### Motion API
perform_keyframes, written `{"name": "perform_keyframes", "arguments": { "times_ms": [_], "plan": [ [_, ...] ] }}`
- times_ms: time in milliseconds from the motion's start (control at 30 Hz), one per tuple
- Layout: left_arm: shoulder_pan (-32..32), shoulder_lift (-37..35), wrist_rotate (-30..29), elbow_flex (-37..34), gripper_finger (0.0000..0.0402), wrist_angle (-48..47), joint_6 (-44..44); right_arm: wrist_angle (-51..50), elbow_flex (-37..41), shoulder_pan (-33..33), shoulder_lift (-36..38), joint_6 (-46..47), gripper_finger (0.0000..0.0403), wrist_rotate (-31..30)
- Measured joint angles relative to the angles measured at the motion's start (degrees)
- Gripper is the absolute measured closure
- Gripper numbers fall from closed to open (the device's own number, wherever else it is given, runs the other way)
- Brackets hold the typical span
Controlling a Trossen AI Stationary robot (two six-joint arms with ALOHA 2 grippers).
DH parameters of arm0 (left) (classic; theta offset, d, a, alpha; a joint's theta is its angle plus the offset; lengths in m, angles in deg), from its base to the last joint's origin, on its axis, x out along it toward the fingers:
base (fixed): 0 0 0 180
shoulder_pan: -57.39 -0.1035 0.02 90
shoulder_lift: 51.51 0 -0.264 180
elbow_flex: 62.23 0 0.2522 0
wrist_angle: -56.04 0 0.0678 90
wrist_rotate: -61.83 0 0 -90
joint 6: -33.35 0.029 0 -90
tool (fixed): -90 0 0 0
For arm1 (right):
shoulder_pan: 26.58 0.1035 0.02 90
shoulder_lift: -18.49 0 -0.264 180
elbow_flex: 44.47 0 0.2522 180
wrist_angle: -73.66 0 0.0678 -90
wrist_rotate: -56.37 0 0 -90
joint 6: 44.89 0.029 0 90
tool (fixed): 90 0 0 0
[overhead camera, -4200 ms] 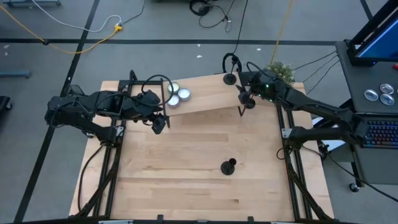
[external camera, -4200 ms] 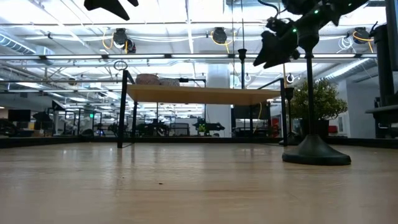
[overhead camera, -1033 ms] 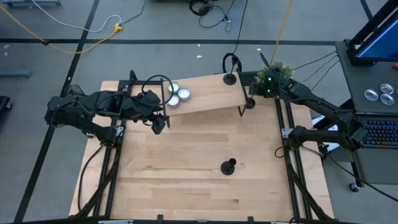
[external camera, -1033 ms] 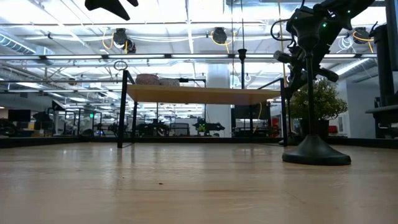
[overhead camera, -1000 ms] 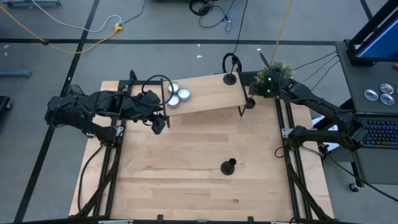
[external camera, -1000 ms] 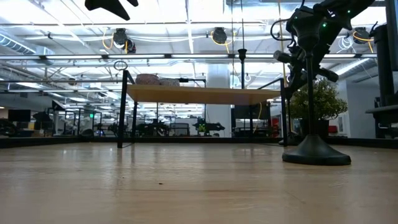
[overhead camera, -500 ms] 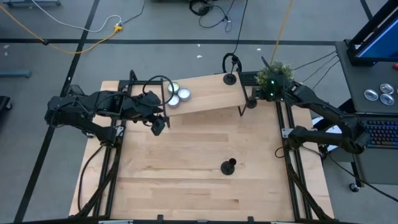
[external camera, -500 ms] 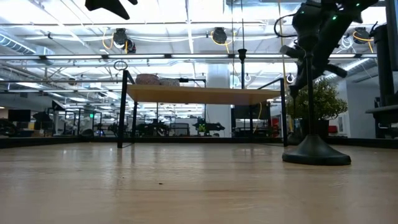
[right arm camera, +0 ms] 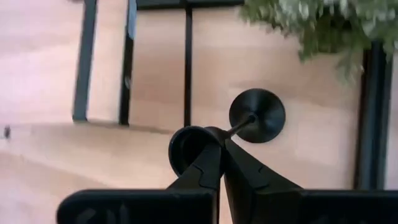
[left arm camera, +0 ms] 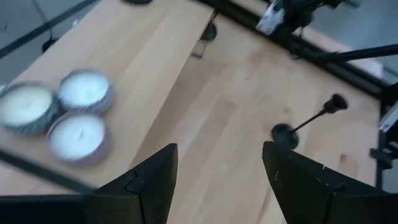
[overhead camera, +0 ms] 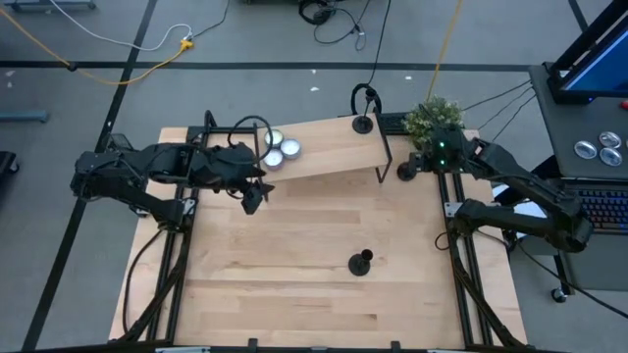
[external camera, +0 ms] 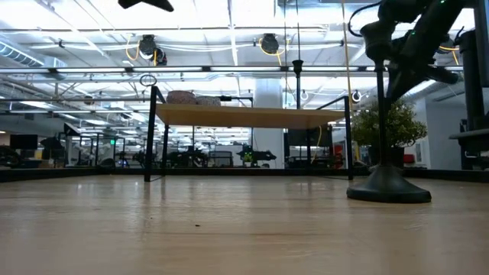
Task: Pick & Place candle stick holders
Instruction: Put the top black candle holder on the shelf aligned with the other black candle holder
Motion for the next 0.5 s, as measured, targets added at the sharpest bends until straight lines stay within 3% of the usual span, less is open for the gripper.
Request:
{"name": "perform_keyframes", "arguments": {
  "times_ms": [133, 500],
  "plan": [
    [0.1, 0.0, 0.4, 0.0, 0.016, 3.9, 2.9, -3.1, 0.0, 2.2, 1.6, 1.3, 0.0402, 1.5],
    [2.7, 3.2, 0.5, 0.1, 0.016, 10.9, 13.6, -7.8, -0.2, 7.7, 3.2, 4.5, 0.0402, 15.1]
  ]
}}
